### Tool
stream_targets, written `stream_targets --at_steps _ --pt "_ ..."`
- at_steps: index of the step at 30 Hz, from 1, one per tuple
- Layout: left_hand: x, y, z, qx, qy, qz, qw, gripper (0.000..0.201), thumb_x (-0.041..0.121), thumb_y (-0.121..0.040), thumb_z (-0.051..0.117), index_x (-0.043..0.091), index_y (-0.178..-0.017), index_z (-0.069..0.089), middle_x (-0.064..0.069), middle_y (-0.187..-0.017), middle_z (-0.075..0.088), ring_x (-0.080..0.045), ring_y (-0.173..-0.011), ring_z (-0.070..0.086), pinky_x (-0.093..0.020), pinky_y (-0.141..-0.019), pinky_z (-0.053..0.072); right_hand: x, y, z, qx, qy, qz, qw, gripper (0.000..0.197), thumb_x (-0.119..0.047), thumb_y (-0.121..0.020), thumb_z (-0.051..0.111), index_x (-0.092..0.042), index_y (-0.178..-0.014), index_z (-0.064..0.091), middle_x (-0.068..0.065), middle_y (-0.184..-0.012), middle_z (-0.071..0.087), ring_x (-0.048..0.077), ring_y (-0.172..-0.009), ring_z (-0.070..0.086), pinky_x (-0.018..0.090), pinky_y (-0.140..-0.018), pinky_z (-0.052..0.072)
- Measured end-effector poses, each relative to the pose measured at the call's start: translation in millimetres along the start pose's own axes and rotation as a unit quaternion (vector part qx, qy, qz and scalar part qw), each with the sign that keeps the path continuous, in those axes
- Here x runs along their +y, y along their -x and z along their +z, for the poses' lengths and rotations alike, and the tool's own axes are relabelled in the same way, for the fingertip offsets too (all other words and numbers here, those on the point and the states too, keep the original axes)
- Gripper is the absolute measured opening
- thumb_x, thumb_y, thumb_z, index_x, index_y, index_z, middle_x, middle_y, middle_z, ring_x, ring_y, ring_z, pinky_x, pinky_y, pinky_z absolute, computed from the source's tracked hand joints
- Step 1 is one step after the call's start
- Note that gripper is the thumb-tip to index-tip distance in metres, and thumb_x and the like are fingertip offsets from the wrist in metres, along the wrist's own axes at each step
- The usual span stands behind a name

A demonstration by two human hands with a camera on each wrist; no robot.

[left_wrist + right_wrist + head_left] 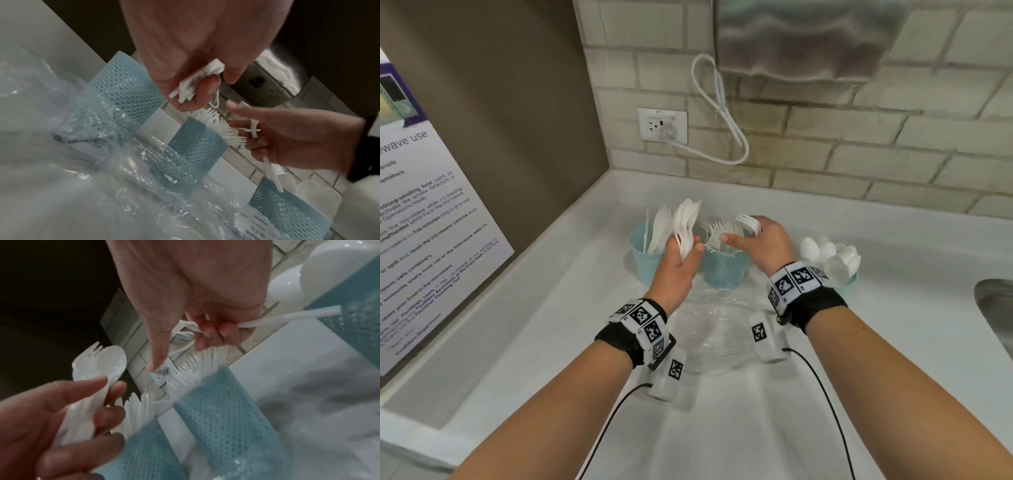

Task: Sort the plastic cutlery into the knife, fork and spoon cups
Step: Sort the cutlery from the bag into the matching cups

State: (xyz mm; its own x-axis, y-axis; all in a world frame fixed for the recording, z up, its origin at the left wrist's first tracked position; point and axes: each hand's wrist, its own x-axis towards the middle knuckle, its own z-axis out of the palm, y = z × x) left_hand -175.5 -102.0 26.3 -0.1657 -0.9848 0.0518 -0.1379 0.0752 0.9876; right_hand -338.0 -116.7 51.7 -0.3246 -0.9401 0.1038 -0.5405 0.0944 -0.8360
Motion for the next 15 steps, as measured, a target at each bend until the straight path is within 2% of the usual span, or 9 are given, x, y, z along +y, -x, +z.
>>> stream_targets --at_steps 1,2,3,5,7,9,11,13,15 --pt "-0.5 -0.4 -1.1 -0.007 0.014 -0.005 1.000 0.020 0.033 -0.098 0.045 0.025 -0.116 0.044 -0.007 -0.091 0.052 -0.026 -0.066 0.049 -0.037 -0.055 0.048 -3.5 -1.0 -1.8 0.006 -0.004 0.000 1.000 0.072 -0.051 -0.067 0.078 -0.013 -0.124 0.055 0.002 -0.109 0.058 0.014 -0.089 0.057 0.027 -0.081 0.046" --pt "-0.7 -0.4 -2.0 -0.013 0.025 -0.009 1.000 0.015 0.034 -0.098 0.043 0.027 -0.111 0.044 0.001 -0.084 0.047 -0.016 -0.059 0.040 -0.026 -0.049 0.038 -7.6 -3.6 -4.4 0.021 -0.015 -0.001 1.000 0.072 -0.052 -0.073 0.073 -0.013 -0.129 0.050 0.004 -0.115 0.052 0.016 -0.093 0.054 0.028 -0.083 0.045" --pt "-1.1 -0.8 -2.6 -0.014 0.033 -0.013 0.999 0.011 0.035 -0.099 0.041 0.029 -0.108 0.045 0.006 -0.079 0.043 -0.011 -0.058 0.034 -0.021 -0.050 0.033 -13.5 -5.6 -8.3 0.044 -0.036 -0.013 0.998 0.061 -0.049 -0.083 0.064 -0.010 -0.128 0.049 0.008 -0.117 0.050 0.018 -0.092 0.052 0.027 -0.081 0.043" --pt "-1.9 -1.0 -3.2 -0.013 0.042 -0.014 0.999 0.016 0.034 -0.100 0.037 0.026 -0.110 0.046 0.006 -0.078 0.041 -0.009 -0.057 0.033 -0.022 -0.052 0.030 -27.4 -6.7 -17.4 0.087 -0.086 -0.046 0.991 0.037 -0.032 -0.096 0.042 -0.005 -0.117 0.054 0.012 -0.110 0.051 0.021 -0.092 0.048 0.026 -0.078 0.037" --pt "-2.5 -0.9 -2.7 -0.011 0.038 -0.003 0.999 0.022 0.032 -0.100 0.034 0.022 -0.115 0.046 0.004 -0.079 0.043 -0.008 -0.057 0.034 -0.023 -0.054 0.031 -36.3 -7.5 -22.7 0.133 -0.072 -0.074 0.986 0.034 -0.020 -0.098 0.034 -0.009 -0.113 0.062 0.006 -0.106 0.042 0.019 -0.099 0.040 0.025 -0.086 0.030" --pt "-3.3 -0.8 -2.3 -0.011 0.032 0.007 0.999 0.020 0.030 -0.101 0.033 0.022 -0.114 0.046 0.004 -0.080 0.045 -0.008 -0.057 0.035 -0.023 -0.055 0.031 -39.1 -7.7 -24.3 0.146 -0.040 -0.093 0.984 0.035 -0.019 -0.100 0.032 -0.016 -0.116 0.063 0.004 -0.106 0.037 0.016 -0.100 0.033 0.020 -0.085 0.023" --pt "-3.7 -0.4 -2.2 -0.017 0.027 0.017 0.999 0.019 0.030 -0.102 0.033 0.022 -0.113 0.045 0.005 -0.080 0.047 -0.007 -0.057 0.035 -0.023 -0.055 0.030 -41.0 -8.1 -21.5 0.096 -0.075 -0.098 0.988 0.035 -0.019 -0.101 0.031 -0.014 -0.120 0.060 0.008 -0.113 0.044 0.015 -0.102 0.040 0.016 -0.083 0.026" --pt "-4.1 0.2 -1.4 -0.027 0.027 0.032 0.999 0.016 0.030 -0.103 0.032 0.025 -0.110 0.046 0.005 -0.079 0.047 -0.006 -0.056 0.034 -0.021 -0.054 0.030 -37.0 -11.5 -14.6 0.056 -0.075 -0.090 0.992 0.034 -0.019 -0.102 0.031 -0.010 -0.120 0.059 0.015 -0.122 0.052 0.026 -0.108 0.050 0.023 -0.091 0.035" --pt "-3.0 1.2 0.0 -0.037 0.023 0.048 0.998 0.015 0.029 -0.103 0.031 0.033 -0.105 0.046 0.005 -0.078 0.046 -0.004 -0.055 0.033 -0.018 -0.052 0.030 -29.6 -15.0 -6.6 0.035 -0.038 -0.061 0.997 0.034 -0.019 -0.102 0.033 -0.005 -0.123 0.056 0.021 -0.126 0.053 0.034 -0.112 0.052 0.031 -0.094 0.038"
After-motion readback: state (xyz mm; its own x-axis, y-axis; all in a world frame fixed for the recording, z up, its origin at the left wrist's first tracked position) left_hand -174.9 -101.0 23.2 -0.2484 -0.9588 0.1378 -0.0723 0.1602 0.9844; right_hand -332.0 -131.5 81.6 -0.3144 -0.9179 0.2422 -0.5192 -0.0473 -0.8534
